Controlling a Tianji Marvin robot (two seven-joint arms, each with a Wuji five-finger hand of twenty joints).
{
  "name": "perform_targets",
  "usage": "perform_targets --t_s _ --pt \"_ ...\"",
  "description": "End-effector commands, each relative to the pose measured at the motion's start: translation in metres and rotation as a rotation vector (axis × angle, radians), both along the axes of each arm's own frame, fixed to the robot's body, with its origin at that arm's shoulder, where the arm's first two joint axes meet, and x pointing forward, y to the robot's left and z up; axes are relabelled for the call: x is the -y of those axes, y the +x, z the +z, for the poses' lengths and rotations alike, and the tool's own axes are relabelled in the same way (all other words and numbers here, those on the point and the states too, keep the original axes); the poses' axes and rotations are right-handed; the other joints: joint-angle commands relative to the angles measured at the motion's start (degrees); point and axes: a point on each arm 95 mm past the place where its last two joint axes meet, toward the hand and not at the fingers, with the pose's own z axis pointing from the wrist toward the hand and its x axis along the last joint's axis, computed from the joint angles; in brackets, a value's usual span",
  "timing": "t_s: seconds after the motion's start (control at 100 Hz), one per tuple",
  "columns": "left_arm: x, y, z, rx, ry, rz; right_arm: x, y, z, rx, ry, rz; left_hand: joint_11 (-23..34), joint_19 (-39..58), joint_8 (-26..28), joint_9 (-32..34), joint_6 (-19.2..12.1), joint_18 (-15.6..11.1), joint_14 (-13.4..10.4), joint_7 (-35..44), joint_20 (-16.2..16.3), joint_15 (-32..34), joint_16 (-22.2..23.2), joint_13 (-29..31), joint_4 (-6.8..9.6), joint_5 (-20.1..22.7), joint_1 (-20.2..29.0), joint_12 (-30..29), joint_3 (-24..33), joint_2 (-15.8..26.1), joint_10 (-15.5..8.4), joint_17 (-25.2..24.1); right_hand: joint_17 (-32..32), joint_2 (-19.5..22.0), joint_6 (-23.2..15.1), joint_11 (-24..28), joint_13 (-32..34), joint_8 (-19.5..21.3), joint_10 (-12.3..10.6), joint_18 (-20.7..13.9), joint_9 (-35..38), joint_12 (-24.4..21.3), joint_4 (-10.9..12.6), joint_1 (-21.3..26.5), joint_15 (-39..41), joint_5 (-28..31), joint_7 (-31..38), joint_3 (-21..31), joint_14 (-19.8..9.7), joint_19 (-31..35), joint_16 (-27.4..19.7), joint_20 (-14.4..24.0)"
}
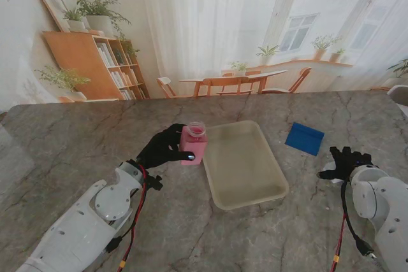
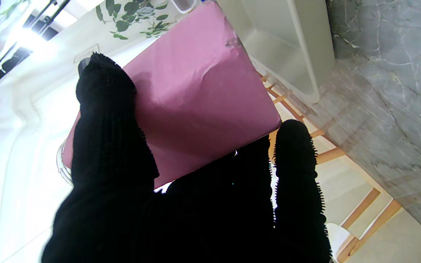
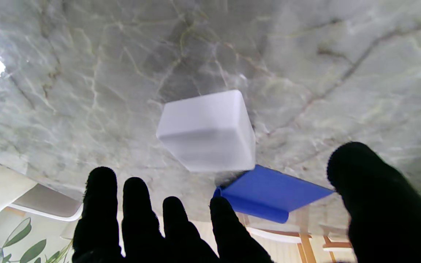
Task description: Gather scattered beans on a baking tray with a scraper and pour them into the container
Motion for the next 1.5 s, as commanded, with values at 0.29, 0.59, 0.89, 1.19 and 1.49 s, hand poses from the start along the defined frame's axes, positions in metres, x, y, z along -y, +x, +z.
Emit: perform_targets --t_s 0.29,0.59,0.89,1.19,1.49 --pt "0.006 -0.001 0.0 -0.02 -0.007 0.0 0.009 0.0 -0.034 -0.041 -0.022 0.001 9.9 0.3 5.2 10.1 -10.1 -1.6 -2.6 11.6 1.6 4.7 2.6 3.5 3.47 4.3 14.2 7.8 13.3 7.6 -10.9 0.1 5.7 -1.4 -2.0 7.6 4.8 10.3 0.5 -0.2 0.4 9.8 0.1 1.8 13.0 -2.0 5.6 3.7 -0.3 10.0 4.5 3.5" --pt "0.007 -0.001 -0.001 -0.028 -0.006 -0.001 0.014 -0.001 -0.048 -0.043 -0.042 0.016 9.9 0.3 5.1 10.1 -10.2 -1.8 -2.7 11.7 1.8 4.7 2.7 3.4 3.45 4.3 14.2 7.8 13.2 7.7 -11.1 0.1 26.3 -7.9 -5.0 35.6 20.0 28.6 -4.3 -10.7 7.9 13.1 -0.6 8.9 33.6 0.0 31.3 15.7 -10.6 20.3 7.6 9.1" --pt "0.005 -0.001 -0.001 -0.036 0.0 0.001 0.019 0.001 -0.057 -0.014 -0.046 0.027 9.9 0.5 5.1 10.3 -10.2 -1.7 -2.6 11.8 1.9 4.8 2.8 3.5 3.49 4.5 14.3 7.8 13.2 7.6 -11.0 0.2 47.0 -14.2 -8.2 46.6 39.1 6.2 -11.4 -19.4 26.9 8.4 -6.8 25.9 33.7 9.1 64.0 23.3 -18.6 21.1 2.9 -1.3" --pt "0.005 -0.002 -0.001 -0.032 -0.001 0.0 0.016 -0.004 -0.031 0.118 -0.029 0.047 9.9 0.5 5.0 10.3 -10.3 -1.6 -2.5 11.9 2.0 4.9 2.9 3.5 3.52 4.5 14.4 7.9 13.3 7.6 -10.9 0.1 56.3 -18.7 -10.0 46.2 49.4 -3.2 -12.6 -22.3 36.3 3.6 -9.3 34.2 31.2 14.4 71.2 24.3 -19.6 21.0 -4.0 -5.6" --pt "0.001 -0.006 0.0 -0.02 -0.02 0.0 -0.02 -0.006 0.033 0.366 0.085 0.103 10.0 0.3 -4.5 11.5 -13.9 -0.9 -2.7 5.2 1.5 5.0 2.8 4.6 3.33 10.3 14.7 7.3 13.1 7.1 -10.6 1.1 56.9 -19.0 -12.5 45.7 50.0 -4.3 -14.1 -22.8 37.3 3.2 -9.7 33.8 30.7 15.3 71.8 24.5 -20.3 20.2 -4.5 -5.8"
